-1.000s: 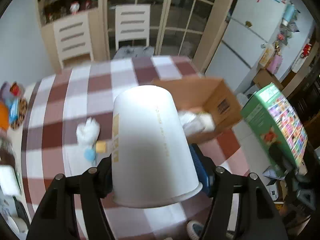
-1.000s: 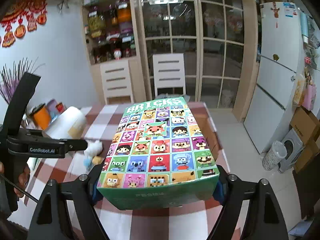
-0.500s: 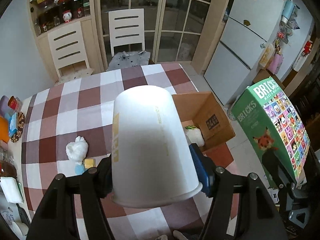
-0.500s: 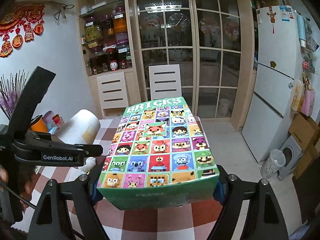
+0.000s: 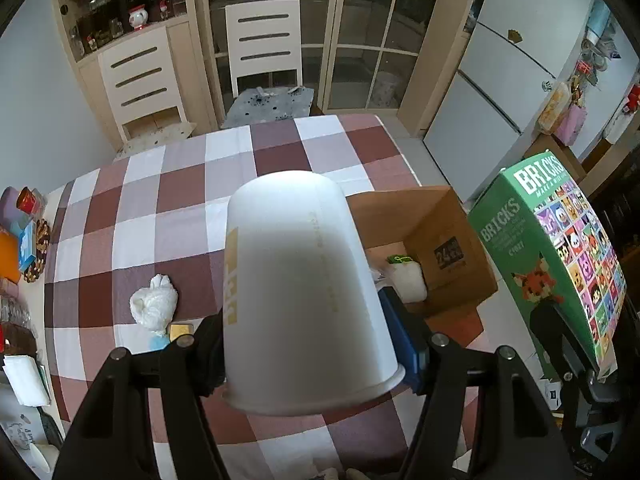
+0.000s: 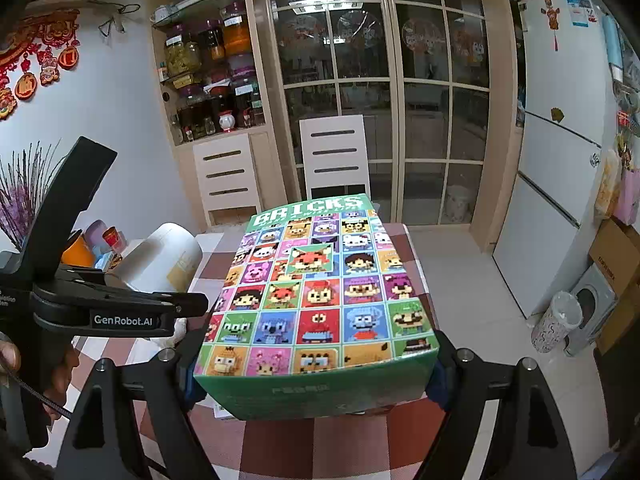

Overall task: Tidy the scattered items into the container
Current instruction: 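Carry the paper cup and BRICKS box over the cardboard box with both tools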

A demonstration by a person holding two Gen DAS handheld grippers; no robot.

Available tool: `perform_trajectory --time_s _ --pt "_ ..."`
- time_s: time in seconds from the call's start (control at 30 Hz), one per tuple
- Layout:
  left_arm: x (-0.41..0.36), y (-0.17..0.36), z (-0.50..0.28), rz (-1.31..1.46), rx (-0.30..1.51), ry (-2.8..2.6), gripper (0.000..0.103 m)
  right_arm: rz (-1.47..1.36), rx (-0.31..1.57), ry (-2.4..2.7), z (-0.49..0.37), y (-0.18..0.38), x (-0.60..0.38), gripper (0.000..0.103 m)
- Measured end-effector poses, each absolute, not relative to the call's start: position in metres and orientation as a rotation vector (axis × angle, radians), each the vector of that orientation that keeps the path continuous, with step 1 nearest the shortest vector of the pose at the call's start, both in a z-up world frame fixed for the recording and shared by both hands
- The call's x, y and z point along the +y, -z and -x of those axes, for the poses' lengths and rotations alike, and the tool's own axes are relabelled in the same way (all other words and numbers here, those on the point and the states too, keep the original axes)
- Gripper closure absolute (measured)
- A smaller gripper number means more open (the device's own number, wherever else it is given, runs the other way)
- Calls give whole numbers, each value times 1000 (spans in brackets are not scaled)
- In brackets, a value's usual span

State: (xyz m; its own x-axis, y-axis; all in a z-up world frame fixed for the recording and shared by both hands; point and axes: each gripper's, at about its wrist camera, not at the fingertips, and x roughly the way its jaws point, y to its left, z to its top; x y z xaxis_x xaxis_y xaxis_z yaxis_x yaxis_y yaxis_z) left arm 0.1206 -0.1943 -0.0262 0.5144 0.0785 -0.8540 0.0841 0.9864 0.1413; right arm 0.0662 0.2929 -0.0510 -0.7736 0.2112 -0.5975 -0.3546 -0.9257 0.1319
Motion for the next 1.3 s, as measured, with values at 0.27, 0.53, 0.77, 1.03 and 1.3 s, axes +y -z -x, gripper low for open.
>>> perform_trajectory --time_s 0.27,0.53,0.77,1.03,1.3 --pt "-194 35 -131 -186 1058 -9 36 908 370 -2664 -57 61 303 19" --pt "-193 42 -138 -193 1085 -29 36 957 392 -2663 -48 72 309 19" --pt "-192 48 -143 -194 1105 -37 36 974 405 -2664 -44 77 313 19" --pt "-195 54 -148 -192 1128 -32 36 986 416 -2649 -40 81 319 19" --pt "-196 67 -154 -186 1173 -28 36 1011 428 -2640 -35 87 319 19"
